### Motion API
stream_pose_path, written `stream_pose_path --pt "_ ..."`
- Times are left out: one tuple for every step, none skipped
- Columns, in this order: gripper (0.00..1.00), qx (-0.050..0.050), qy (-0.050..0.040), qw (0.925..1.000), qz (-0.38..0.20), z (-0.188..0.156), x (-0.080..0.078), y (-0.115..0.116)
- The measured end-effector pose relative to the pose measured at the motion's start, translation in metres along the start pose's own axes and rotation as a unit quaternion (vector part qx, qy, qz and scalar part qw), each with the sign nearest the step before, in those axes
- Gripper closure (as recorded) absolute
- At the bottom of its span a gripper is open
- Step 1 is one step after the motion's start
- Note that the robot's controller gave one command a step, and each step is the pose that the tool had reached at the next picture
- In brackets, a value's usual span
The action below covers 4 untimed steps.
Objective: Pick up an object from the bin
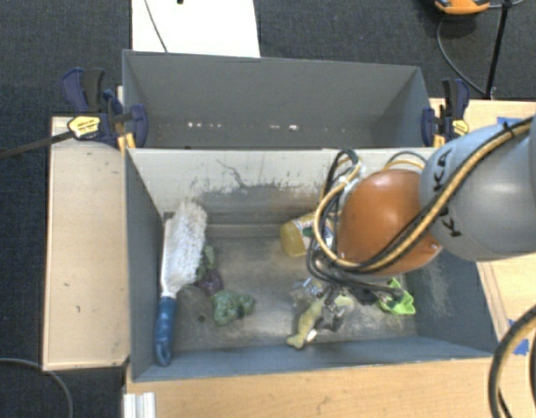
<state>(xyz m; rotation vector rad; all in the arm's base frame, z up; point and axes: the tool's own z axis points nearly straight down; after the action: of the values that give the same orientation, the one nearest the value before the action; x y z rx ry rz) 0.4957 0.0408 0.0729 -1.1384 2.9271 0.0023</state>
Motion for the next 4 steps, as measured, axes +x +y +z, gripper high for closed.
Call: stream_pose_path --pt "1.0 0.0 0.0002 1.0 0.001 -0.012 0.0 0.0" --pt "1.0 0.0 0.0001 1.0 0.001 -0.022 0.0 0.0" --pt "1.0 0.001 -0.0008 1.0 0.002 -0.034 0.0 0.0" --pt "1.0 0.001 -0.0009 1.0 0.003 -0.043 -0.001 0.0"
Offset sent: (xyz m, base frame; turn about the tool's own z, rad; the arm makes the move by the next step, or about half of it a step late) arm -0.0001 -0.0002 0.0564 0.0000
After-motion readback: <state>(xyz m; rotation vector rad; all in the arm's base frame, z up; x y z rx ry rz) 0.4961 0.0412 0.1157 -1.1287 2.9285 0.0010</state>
